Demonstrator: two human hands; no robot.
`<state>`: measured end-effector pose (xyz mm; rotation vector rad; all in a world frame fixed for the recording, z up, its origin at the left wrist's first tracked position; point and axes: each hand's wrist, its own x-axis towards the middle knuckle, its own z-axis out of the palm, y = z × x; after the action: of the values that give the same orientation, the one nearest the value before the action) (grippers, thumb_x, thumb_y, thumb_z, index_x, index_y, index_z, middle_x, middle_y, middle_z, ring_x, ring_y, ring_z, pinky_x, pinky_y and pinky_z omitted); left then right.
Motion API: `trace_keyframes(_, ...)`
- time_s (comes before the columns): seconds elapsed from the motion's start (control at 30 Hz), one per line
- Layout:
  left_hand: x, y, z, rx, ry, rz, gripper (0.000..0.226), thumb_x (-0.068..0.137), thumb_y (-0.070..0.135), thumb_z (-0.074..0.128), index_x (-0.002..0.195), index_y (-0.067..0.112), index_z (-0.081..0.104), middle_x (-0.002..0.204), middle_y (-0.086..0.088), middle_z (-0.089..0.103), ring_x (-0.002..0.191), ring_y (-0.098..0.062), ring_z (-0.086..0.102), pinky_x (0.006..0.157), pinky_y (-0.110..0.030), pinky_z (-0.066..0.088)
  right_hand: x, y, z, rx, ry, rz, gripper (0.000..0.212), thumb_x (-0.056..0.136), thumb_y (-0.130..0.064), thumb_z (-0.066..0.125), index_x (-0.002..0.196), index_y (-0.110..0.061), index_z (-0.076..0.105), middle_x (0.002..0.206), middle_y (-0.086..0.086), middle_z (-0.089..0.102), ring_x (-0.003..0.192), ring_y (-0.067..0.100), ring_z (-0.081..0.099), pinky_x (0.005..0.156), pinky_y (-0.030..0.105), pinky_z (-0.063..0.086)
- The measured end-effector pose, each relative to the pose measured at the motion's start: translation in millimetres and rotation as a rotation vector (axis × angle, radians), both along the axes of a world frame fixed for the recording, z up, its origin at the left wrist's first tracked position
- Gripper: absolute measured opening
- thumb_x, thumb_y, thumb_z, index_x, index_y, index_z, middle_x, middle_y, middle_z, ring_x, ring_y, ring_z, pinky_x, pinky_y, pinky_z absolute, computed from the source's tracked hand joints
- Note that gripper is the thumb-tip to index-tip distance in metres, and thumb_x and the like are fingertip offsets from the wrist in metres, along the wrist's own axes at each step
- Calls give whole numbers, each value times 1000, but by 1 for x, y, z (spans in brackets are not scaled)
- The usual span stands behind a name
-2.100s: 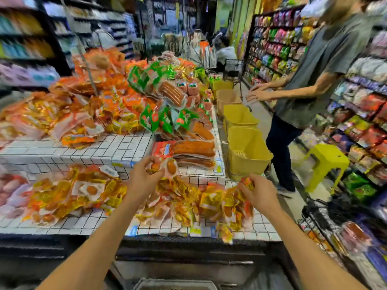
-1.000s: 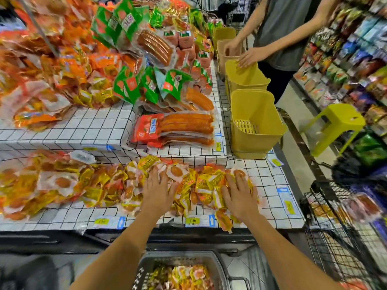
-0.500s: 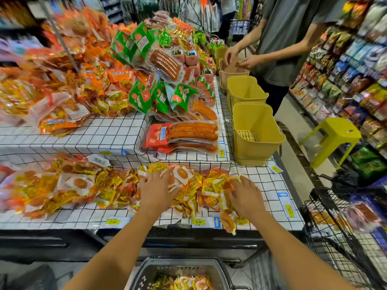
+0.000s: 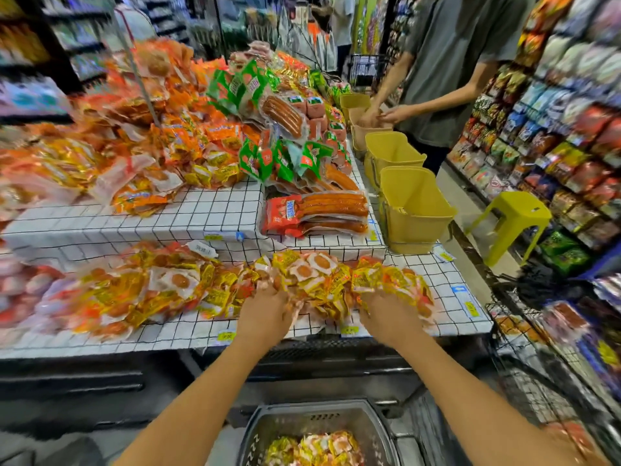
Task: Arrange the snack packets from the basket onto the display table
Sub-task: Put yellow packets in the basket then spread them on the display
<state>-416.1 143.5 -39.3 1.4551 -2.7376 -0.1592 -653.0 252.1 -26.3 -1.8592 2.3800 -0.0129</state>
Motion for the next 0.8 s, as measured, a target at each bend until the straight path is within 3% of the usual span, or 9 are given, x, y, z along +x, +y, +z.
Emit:
trace_keyframes(0.07,18,10,0,-11,-9,-47,29,96,35,47,116,20,61,124,-10,58,86,-28,59,63,-34,38,21,15,-1,-10,40,-9,36,98,-38,43,127,-22,58,112,6,64,98,29,64,75,40,55)
trace_keyframes(0.17,42,29,-4,24,12,-62,24,94,29,50,107,16,65,108,-7,64,82,-27,61,68,-36,50,49,39,-8,0,34,0,35,97,-37,46,125,-21,59,114,7,64,105,30,62,81,44,52)
trace_keyframes(0.3,67,65,-16,141,75,-50,20,98,28,46,108,17,59,104,-6,62,78,-27,57,71,-41,53,75,75,-18,30,12,24,30,101,-34,41,117,-17,60,104,8,62,94,29,61,67,35,47)
trace_keyframes(0.4,82,96,-30,187,45,-44,22,100,29,44,113,19,59,107,-5,60,81,-26,57,68,-38,49,85,101,-28,49,-46,26,28,101,-33,43,117,-19,61,102,6,61,90,27,61,67,35,51)
trace_keyframes(0.7,114,197,-96,366,-28,111,12,93,25,48,87,17,54,97,-9,61,88,-33,61,71,-41,52,101,171,-103,183,-144,68,22,97,-31,47,105,-18,62,101,6,64,94,30,65,65,35,45)
trace_keyframes(0.8,124,228,-130,466,-44,172,17,92,30,50,94,17,59,101,-11,64,93,-35,63,76,-42,53,107,189,-137,253,-212,37,22,96,-32,45,103,-19,62,103,6,66,95,31,65,68,38,50)
